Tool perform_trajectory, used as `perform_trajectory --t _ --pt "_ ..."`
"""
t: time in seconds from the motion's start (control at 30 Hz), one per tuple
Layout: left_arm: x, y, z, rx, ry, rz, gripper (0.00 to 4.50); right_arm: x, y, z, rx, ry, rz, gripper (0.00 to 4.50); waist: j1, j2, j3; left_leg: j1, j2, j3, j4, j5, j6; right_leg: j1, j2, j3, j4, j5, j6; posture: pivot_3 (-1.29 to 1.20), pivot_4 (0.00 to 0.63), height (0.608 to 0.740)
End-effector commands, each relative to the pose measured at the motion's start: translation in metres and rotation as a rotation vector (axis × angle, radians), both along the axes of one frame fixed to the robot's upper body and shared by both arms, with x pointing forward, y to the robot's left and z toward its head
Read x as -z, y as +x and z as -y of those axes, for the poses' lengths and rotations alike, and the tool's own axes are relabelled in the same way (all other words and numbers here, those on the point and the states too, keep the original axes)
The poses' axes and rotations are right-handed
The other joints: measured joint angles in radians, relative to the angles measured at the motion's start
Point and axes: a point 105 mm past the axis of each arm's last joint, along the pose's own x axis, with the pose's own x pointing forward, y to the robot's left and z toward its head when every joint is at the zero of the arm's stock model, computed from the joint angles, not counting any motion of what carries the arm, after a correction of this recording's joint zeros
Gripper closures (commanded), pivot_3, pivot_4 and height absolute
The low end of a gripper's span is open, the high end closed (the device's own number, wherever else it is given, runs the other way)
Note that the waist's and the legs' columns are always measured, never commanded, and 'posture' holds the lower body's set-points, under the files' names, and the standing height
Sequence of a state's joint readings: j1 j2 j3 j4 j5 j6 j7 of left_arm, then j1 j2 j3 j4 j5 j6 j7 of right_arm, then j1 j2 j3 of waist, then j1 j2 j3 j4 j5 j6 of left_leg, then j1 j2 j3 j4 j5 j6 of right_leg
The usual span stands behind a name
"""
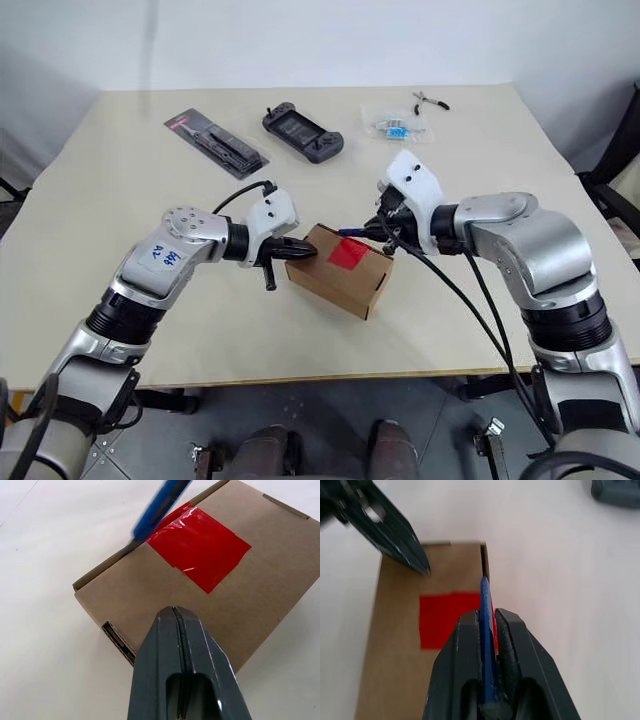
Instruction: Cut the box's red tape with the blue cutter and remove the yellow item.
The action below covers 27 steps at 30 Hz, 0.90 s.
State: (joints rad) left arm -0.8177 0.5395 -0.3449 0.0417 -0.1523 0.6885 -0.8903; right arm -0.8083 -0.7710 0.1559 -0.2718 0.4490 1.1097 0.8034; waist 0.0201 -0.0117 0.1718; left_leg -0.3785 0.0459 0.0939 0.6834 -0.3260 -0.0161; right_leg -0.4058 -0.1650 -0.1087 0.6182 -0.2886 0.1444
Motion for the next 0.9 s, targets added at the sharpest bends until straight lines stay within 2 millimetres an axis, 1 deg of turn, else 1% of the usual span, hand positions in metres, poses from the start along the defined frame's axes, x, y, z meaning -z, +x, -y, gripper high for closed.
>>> perform_trajectory --t 0.03,0.07,0.17,0.3,0.4,0.47,0.53,0.6,0.67,0.7,0.77,0.83,0.9 --pt "0.048 -0.001 -0.016 -0.079 0.120 -0.139 4.50 -0.005 -0.007 0.018 0.023 -0.054 0.019 4.34 0.003 0.000 0.000 0.000 0.000 0.000 0.000 0.000 0.000 0.000 0.000 0.000 0.000 0.000 0.000 0.00 0.150 0.740" --pt "0.049 -0.001 -0.016 -0.079 0.121 -0.140 4.50 -0.003 -0.010 0.026 0.036 -0.079 0.010 4.34 0.004 0.000 0.000 0.000 0.000 0.000 0.000 0.000 0.000 0.000 0.000 0.000 0.000 0.000 0.000 0.00 0.150 0.740" --pt "0.050 -0.001 -0.017 -0.081 0.121 -0.141 4.50 -0.001 -0.017 0.041 0.058 -0.122 -0.009 4.34 0.004 0.000 0.000 0.000 0.000 0.000 0.000 -0.001 0.001 0.002 0.000 0.000 -0.002 0.000 0.000 0.00 0.150 0.740" --pt "0.051 -0.001 -0.019 -0.088 0.121 -0.143 4.50 -0.007 -0.023 0.051 0.067 -0.121 -0.004 4.34 0.003 0.000 0.000 0.003 0.000 0.000 0.000 -0.002 0.002 0.005 0.000 0.000 -0.006 0.000 0.000 0.00 0.150 0.740" --pt "0.051 -0.001 -0.020 -0.092 0.121 -0.144 4.50 -0.035 -0.021 0.052 0.081 0.077 0.036 4.34 0.003 0.000 0.000 0.005 0.000 0.000 0.000 -0.002 0.002 0.007 0.000 0.000 -0.007 0.000 0.000 0.00 0.150 0.740" --pt "0.052 -0.001 -0.021 -0.094 0.120 -0.145 4.50 -0.046 -0.022 0.056 0.090 0.172 0.048 4.34 0.003 0.000 0.000 0.005 0.001 -0.001 0.000 -0.002 0.002 0.008 0.000 -0.001 -0.007 0.000 0.000 0.00 0.150 0.740" --pt "0.052 -0.001 -0.022 -0.096 0.119 -0.146 4.50 -0.049 -0.021 0.066 0.118 0.239 0.055 4.34 0.003 0.000 0.000 0.006 0.001 0.000 -0.001 -0.002 0.002 0.009 0.000 -0.001 -0.007 0.000 0.000 0.00 0.150 0.740" --pt "0.053 -0.001 -0.023 -0.099 0.119 -0.144 4.50 -0.052 -0.015 0.083 0.176 0.353 0.108 4.34 0.003 -0.001 -0.001 0.006 0.001 0.000 -0.001 -0.002 0.002 0.009 0.000 -0.001 -0.007 0.000 0.000 0.00 0.150 0.740" --pt "0.052 0.000 -0.023 -0.101 0.113 -0.134 4.50 -0.049 -0.008 0.100 0.242 0.470 0.156 4.34 0.003 -0.003 -0.002 0.008 0.001 0.000 -0.002 -0.003 0.002 0.011 0.001 -0.002 -0.008 0.000 0.000 0.00 0.150 0.740" --pt "0.051 0.000 -0.022 -0.101 0.111 -0.131 4.50 -0.048 -0.006 0.104 0.256 0.495 0.166 4.34 0.003 -0.003 -0.002 0.008 0.001 0.000 -0.002 -0.003 0.002 0.012 0.001 -0.002 -0.009 0.000 0.000 0.00 0.150 0.740" --pt "0.049 0.003 -0.022 -0.103 0.102 -0.115 4.50 -0.014 0.008 0.128 0.397 0.482 0.158 4.34 0.001 -0.001 -0.003 0.008 0.001 0.000 -0.002 -0.003 0.003 0.012 0.000 -0.001 -0.009 0.001 0.001 0.00 0.150 0.740" --pt "0.045 0.005 -0.022 -0.104 0.086 -0.091 4.50 0.028 0.015 0.147 0.510 0.450 0.116 4.34 0.001 -0.001 -0.003 0.009 0.001 0.000 -0.002 -0.003 0.003 0.012 0.001 -0.001 -0.009 0.001 0.001 0.00 0.150 0.740" --pt "0.038 0.008 -0.023 -0.096 0.064 -0.055 4.50 0.059 0.017 0.157 0.568 0.430 0.095 4.34 0.000 -0.001 -0.003 0.008 0.001 0.000 -0.002 -0.003 0.003 0.013 0.001 -0.001 -0.010 0.001 0.001 0.00 0.150 0.740"
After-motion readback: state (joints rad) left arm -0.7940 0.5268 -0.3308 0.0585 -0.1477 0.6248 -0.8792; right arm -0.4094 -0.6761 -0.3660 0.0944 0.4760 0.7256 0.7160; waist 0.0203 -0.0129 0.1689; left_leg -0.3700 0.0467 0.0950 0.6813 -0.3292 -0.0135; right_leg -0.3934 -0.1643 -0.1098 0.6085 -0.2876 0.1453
